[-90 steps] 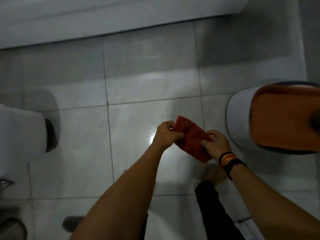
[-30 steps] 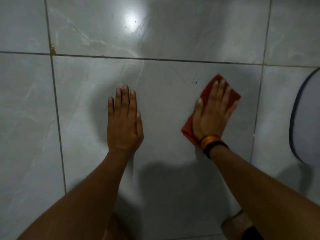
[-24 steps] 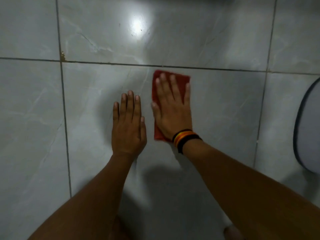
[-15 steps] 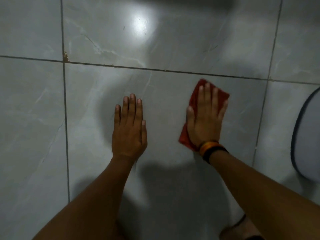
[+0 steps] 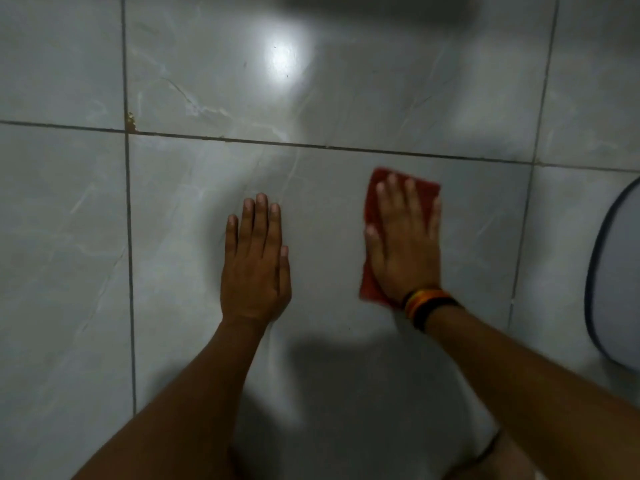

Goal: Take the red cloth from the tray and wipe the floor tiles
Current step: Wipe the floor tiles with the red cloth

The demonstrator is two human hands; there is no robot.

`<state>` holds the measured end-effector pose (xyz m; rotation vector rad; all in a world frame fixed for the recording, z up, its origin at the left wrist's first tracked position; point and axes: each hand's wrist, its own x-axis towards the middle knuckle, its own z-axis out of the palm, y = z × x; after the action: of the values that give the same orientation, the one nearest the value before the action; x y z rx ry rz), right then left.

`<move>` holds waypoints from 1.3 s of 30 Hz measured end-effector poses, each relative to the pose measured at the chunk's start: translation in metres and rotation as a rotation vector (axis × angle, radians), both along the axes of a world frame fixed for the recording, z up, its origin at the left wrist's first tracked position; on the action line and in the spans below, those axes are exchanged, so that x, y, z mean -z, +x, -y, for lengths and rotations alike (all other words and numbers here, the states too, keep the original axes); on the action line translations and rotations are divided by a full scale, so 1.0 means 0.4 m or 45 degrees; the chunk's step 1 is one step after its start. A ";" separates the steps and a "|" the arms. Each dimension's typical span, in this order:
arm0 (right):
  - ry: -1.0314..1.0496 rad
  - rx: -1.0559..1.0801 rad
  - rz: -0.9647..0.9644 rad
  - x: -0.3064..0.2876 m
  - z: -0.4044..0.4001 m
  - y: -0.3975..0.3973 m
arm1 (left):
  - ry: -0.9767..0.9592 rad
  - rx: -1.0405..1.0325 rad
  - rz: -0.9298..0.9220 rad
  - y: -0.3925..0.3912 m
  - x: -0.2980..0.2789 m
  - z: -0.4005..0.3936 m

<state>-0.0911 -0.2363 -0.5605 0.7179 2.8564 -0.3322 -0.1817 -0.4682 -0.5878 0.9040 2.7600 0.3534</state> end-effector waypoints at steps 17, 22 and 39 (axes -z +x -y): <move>0.120 0.034 0.039 0.008 -0.106 0.152 | 0.017 0.092 0.036 0.062 -0.069 -0.045; 0.100 0.536 0.067 0.007 -0.110 0.334 | 0.016 0.134 0.011 0.089 -0.040 -0.052; 0.083 0.419 0.024 0.020 -0.067 0.346 | 0.024 0.131 0.000 0.084 -0.029 -0.048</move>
<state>0.0474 -0.2097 -0.5686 1.2005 2.7366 -0.2744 -0.1482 -0.4490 -0.5761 1.0453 2.7013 0.3625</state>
